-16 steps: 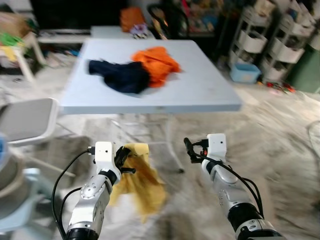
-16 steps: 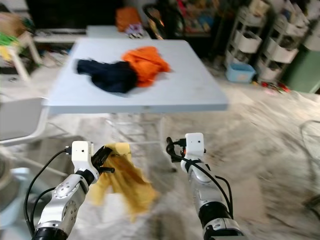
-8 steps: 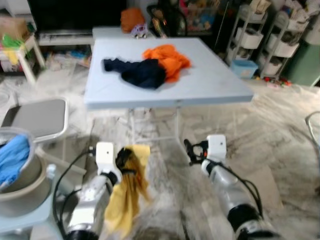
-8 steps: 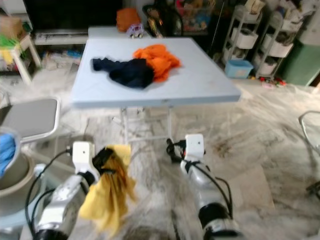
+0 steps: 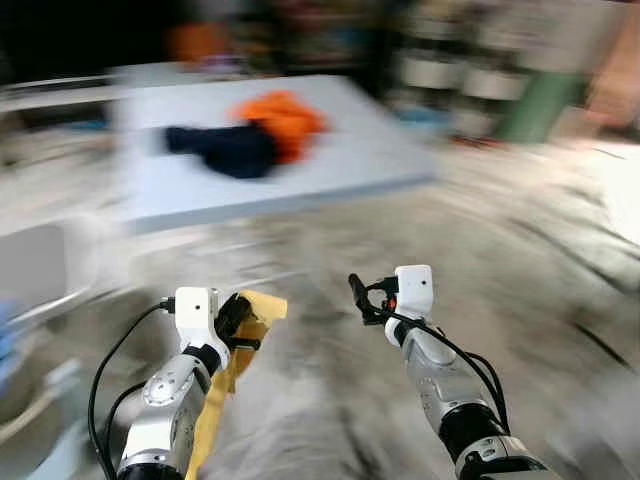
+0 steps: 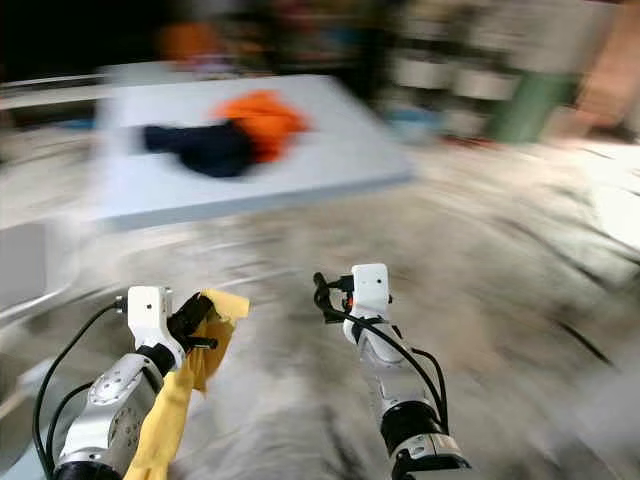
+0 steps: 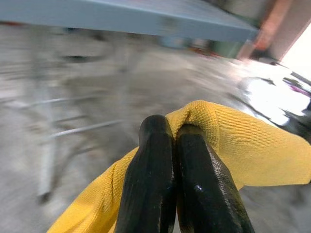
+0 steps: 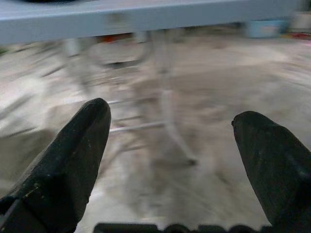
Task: Hang hanger
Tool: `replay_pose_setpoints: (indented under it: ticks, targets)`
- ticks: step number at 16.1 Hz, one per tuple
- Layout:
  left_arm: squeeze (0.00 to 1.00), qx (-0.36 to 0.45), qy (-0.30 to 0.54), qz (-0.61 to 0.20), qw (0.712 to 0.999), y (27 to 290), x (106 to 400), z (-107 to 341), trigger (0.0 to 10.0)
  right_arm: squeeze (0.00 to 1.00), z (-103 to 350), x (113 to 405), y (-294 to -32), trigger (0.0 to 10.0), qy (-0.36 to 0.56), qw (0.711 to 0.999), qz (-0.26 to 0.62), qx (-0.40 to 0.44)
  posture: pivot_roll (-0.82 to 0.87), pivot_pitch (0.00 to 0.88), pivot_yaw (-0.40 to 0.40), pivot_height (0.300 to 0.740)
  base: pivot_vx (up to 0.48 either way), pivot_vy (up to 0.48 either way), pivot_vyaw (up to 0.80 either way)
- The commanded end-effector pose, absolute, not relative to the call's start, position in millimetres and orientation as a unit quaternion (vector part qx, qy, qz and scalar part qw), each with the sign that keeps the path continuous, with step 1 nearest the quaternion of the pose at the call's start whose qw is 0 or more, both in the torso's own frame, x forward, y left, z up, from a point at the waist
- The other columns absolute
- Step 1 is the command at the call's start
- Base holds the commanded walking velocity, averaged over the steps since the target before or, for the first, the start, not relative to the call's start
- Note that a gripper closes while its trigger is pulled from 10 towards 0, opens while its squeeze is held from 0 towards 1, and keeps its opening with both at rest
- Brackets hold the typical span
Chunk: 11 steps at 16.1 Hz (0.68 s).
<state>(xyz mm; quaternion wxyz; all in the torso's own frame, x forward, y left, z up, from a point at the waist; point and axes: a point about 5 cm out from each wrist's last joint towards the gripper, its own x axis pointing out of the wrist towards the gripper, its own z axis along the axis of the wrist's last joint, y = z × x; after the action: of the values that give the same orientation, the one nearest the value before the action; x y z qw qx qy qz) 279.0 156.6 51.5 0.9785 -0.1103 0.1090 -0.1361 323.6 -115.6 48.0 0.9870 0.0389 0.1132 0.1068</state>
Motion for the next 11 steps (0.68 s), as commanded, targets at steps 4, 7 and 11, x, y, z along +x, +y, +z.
replay_pose_setpoints:
  ticks: [4,7,11]
  targets:
    - [0.00,-0.105,0.097,-0.171,0.975,150.3,289.3,59.4,10.0,0.00,49.4,324.6,-127.3,10.0,0.099,0.992,0.061,0.054,-0.03,0.000,0.025,0.740,0.276,0.000,-0.80]
    - [0.00,-0.100,0.098,-0.179,0.974,151.1,296.7,61.2,10.0,0.00,45.3,319.5,-131.6,10.0,0.099,0.992,0.051,0.053,-0.05,0.000,0.029,0.740,0.326,0.000,-0.17]
    - [0.00,-0.109,0.097,-0.182,0.973,147.8,298.1,58.4,10.0,0.00,41.3,315.2,-141.1,10.0,0.102,0.993,0.044,0.042,-0.06,0.000,0.014,0.740,0.363,0.068,0.00]
